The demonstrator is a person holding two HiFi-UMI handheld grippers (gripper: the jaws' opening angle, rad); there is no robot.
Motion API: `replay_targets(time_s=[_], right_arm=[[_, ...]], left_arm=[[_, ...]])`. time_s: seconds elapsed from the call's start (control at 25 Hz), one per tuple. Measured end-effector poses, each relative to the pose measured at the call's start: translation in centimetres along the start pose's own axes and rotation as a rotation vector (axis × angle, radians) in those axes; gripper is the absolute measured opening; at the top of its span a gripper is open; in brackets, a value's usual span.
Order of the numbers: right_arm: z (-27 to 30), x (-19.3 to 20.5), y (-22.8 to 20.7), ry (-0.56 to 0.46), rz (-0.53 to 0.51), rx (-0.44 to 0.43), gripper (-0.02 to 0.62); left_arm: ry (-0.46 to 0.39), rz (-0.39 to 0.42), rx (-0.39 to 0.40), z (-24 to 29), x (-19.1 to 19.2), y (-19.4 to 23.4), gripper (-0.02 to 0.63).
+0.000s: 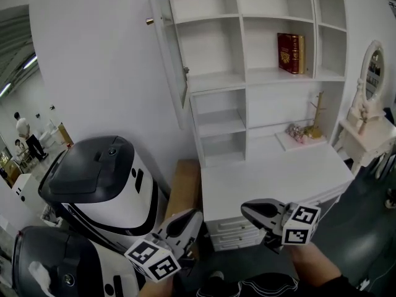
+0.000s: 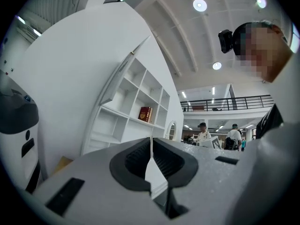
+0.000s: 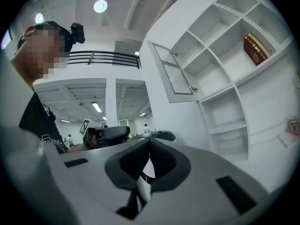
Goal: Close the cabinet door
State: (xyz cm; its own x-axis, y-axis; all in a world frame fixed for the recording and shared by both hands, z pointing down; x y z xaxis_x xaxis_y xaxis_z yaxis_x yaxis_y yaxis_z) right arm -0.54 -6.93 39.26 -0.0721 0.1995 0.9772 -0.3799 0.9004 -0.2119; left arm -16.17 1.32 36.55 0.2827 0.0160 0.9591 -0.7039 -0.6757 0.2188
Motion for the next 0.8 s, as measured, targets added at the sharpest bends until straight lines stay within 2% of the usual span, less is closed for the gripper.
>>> replay_targets(time_s=[0.2,0.28,0.44,0.8], right_arm=[[4.0,-1.4,-2.6,0.006,0.002,0.052,0.006],[5.6,-2.6,-3.5,-0.003,-0.013,0.068,0.006],[8.3,-4.4,-4.8,-0.022,-0.049,0.101,0.006],[11.4,-6.8,-6.2,-0.048,-0.1,0.18,0.006]], left_arm=[[-0.04,0.039,-0.021,0.4,-4.0,6.3,0.006],[-0.049,0.055,-0.002,0.9,-6.0,8.6,0.006],[-0.077,0.137,0.035,1.9,-10.8,12.3,0.008],[-0.219,0.211,0.219,4.0,-22.6,16.3,0.021]])
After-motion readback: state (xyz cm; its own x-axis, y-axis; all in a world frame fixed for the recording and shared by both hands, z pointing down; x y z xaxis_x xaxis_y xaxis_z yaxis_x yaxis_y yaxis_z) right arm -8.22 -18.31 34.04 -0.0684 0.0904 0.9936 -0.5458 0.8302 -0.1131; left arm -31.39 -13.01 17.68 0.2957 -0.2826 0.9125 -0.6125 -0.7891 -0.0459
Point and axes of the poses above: the fingertips, and each gripper's own axes: z forward along the fingers, y to its left, x out of its underside, the point moved 4 cm from there along -z, backward along the fingers, and after that the axes turned 15 degrees about x, right-handed, at the moved point
